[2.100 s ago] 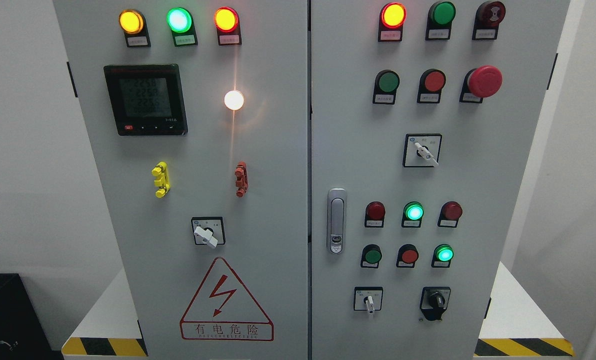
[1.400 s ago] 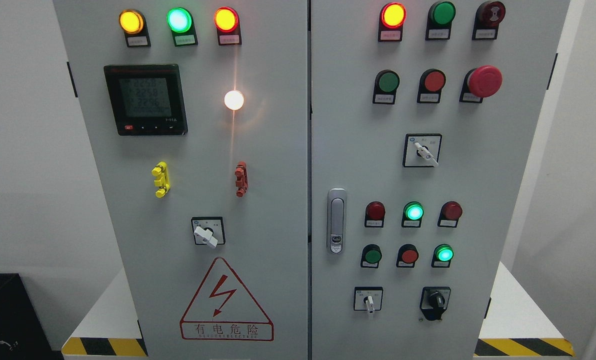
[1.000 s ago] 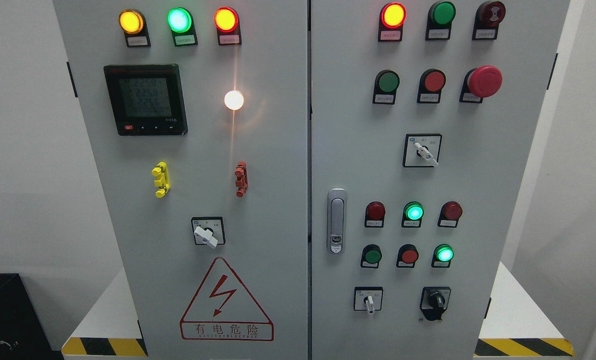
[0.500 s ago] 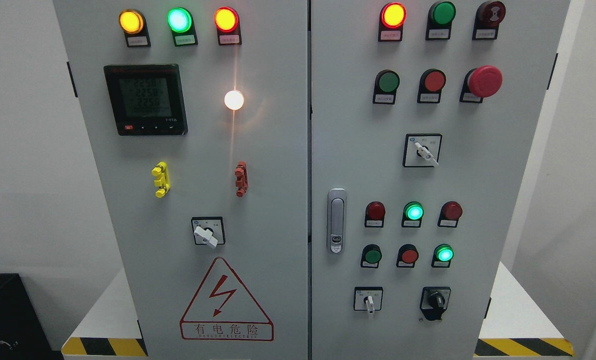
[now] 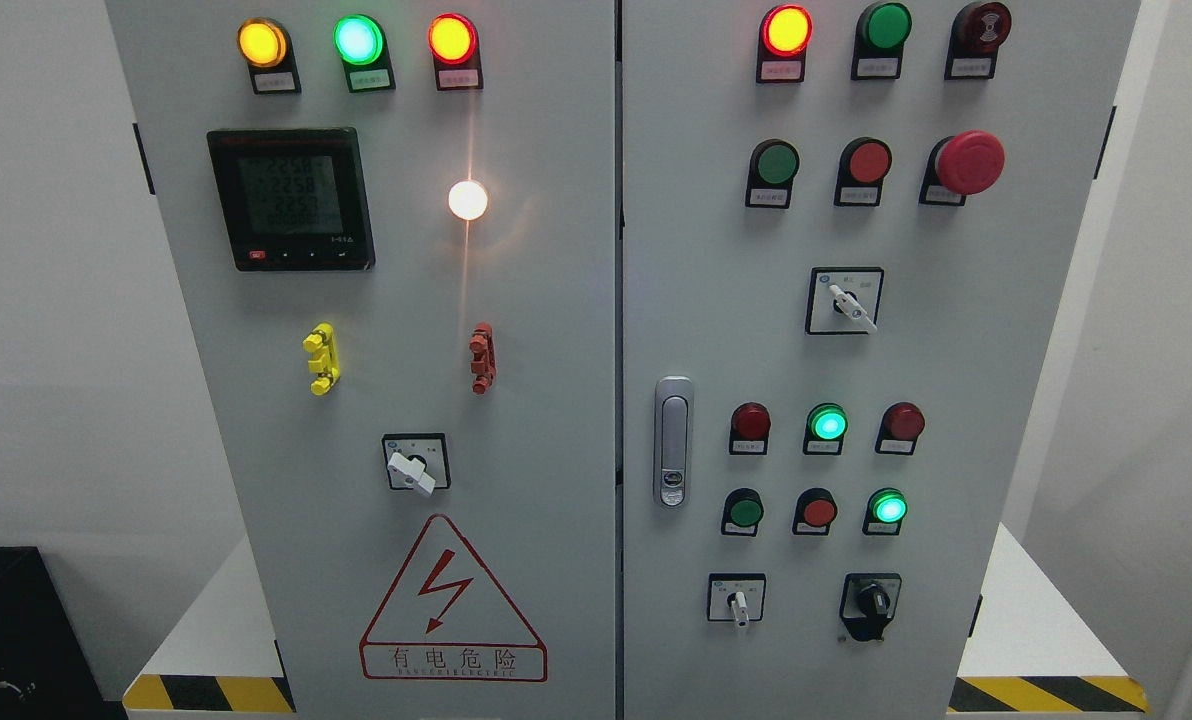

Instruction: Flip black knob to close circuit

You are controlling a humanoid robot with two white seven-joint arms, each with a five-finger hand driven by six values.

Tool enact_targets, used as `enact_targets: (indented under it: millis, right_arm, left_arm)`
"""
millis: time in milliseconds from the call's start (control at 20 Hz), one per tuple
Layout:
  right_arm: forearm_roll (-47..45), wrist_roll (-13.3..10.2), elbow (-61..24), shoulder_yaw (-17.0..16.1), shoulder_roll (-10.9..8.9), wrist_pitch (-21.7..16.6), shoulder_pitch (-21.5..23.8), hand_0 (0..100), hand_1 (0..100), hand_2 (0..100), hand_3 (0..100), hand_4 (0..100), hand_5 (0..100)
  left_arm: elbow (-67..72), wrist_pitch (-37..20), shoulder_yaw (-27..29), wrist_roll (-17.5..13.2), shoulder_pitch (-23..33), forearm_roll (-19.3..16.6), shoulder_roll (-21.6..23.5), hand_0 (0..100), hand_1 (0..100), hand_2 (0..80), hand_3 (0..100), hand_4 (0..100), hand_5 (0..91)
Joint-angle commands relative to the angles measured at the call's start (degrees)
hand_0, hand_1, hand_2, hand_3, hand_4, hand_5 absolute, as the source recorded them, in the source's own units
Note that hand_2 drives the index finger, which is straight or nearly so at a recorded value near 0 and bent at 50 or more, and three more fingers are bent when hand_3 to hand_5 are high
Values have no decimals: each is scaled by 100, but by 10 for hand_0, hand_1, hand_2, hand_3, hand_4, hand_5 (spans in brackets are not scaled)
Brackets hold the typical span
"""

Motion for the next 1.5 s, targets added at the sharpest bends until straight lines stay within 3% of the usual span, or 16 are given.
enact_targets:
  millis: [0,350,600,700,850,1050,1200,1450]
  right_arm:
    - [112,-346,-864,255,34,-121,-320,0,81,876,1000,912,969]
    - [181,-566,-1996,316,34,-201,-250,0,85,884,1000,937,1000]
    - [1068,-637,-2577,228,34,-386,-188,0,90,876,1000,938,1000]
    - [1681,-576,-2919,-25,43,-386,-92,0,94,871,1000,938,1000]
    - [2798,-260,-3534,-334,174,-386,66,0,97,876,1000,938,1000]
    - [3704,-171,-4159,-483,218,-316,119,0,85,884,1000,939,1000]
    - [4110,188,-4555,-694,218,-149,119,0,77,889,1000,944,1000]
    - [4373,575,-5345,-791,218,352,119,0,56,893,1000,948,1000]
  left_arm:
    - [-132,-4,0,-2,123,0,-1,120,556,0,0,0,0]
    - [-132,-4,0,-2,123,0,-1,120,556,0,0,0,0]
    - [-132,-4,0,-2,123,0,-1,120,556,0,0,0,0]
    - [-132,-4,0,-2,123,0,-1,120,556,0,0,0,0]
    - [-132,-4,0,-2,123,0,-1,120,556,0,0,0,0]
    - [-132,-4,0,-2,123,0,-1,120,556,0,0,0,0]
    - [-132,-4,0,-2,123,0,-1,120,556,0,0,0,0]
    - [-132,-4,0,-2,123,0,-1,120,556,0,0,0,0]
